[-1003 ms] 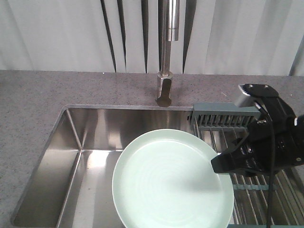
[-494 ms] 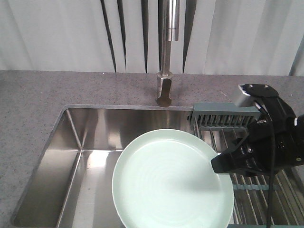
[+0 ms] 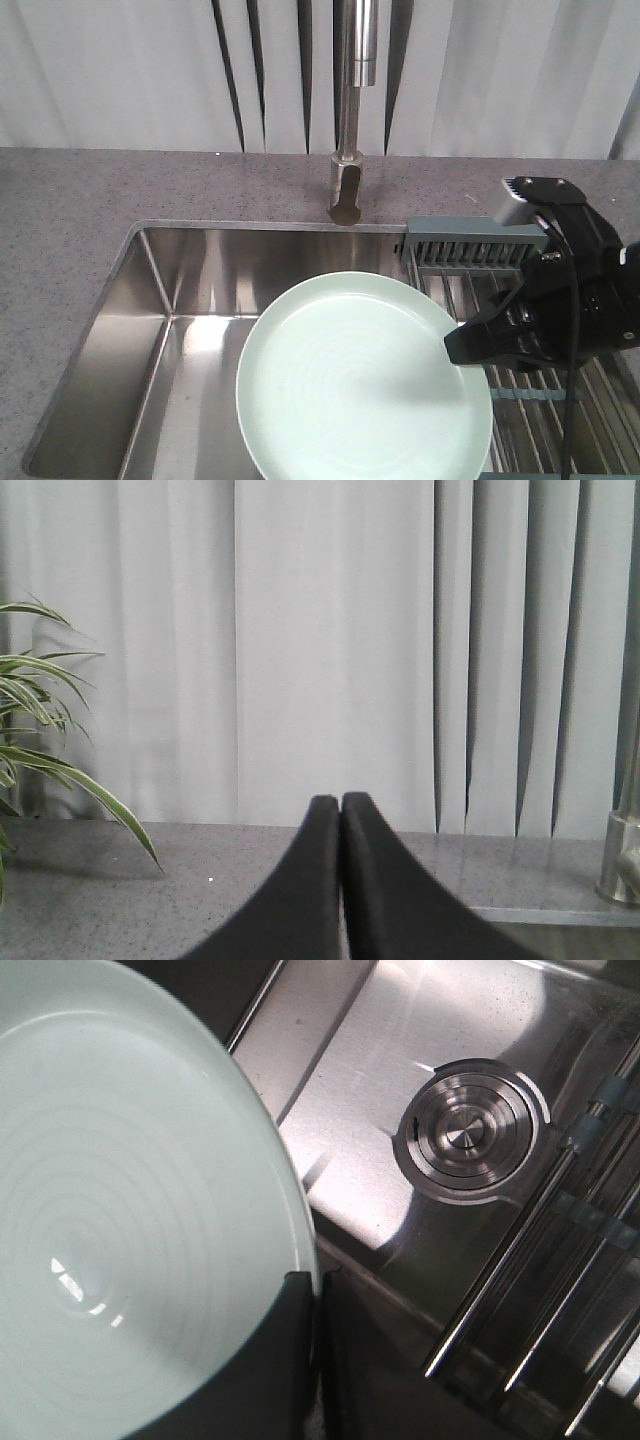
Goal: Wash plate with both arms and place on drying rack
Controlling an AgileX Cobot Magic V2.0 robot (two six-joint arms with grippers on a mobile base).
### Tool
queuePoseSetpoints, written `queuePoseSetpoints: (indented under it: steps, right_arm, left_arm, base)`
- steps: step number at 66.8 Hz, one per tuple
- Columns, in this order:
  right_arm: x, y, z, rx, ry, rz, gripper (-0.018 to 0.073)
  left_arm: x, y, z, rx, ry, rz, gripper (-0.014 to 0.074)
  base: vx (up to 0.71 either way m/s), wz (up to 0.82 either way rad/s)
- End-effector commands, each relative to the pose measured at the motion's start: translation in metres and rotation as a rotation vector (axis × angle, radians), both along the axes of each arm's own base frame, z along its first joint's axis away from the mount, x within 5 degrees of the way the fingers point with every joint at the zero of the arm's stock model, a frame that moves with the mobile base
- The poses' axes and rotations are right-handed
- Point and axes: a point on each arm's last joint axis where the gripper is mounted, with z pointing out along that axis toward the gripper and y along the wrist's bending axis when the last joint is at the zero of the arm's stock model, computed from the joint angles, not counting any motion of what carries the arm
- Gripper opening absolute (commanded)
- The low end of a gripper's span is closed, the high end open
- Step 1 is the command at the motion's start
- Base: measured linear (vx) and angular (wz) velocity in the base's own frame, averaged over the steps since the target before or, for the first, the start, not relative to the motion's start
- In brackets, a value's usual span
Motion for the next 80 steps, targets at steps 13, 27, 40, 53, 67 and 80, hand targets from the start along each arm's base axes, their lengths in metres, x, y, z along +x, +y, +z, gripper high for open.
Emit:
queuePoseSetpoints:
  steps: [13, 27, 40, 53, 67, 80]
  right_arm:
    - [-0.001, 0.002, 0.015, 0.051, -0.060, -0.011, -0.0004]
    - [-0.001, 0.002, 0.015, 0.051, -0.060, -0.011, -0.0004]
    - [-0.001, 0.002, 0.015, 0.051, -0.060, -0.011, -0.0004]
    - [-0.001, 0.002, 0.015, 0.051, -0.060, -0.011, -0.0004]
    - [-0.001, 0.002, 0.015, 0.051, -0.060, -0.011, -0.0004]
    - [-0.001, 0.002, 0.015, 0.051, -0.060, -0.011, -0.0004]
  left_arm:
    - [0.037, -0.001, 0.069, -0.010, 0.284, -0.007, -0.0006]
    - [0.083, -0.002, 0.068, -0.003, 0.528, -0.005, -0.0006]
    - [0.114, -0.002, 0.054, -0.001, 0.627, -0.005, -0.0006]
    - [0.135, -0.003, 0.042, -0.001, 0.687, -0.005, -0.0006]
    - [0.153, -0.003, 0.029, 0.015, 0.747, -0.008, 0.0083]
    - [0.166, -0.003, 0.023, 0.025, 0.786, -0.010, 0.0369]
  base:
    - [0.00, 0.00]
    - [0.00, 0.00]
    - [0.00, 0.00]
    - [0.00, 0.00]
    - [0.00, 0.00]
    - [0.00, 0.00]
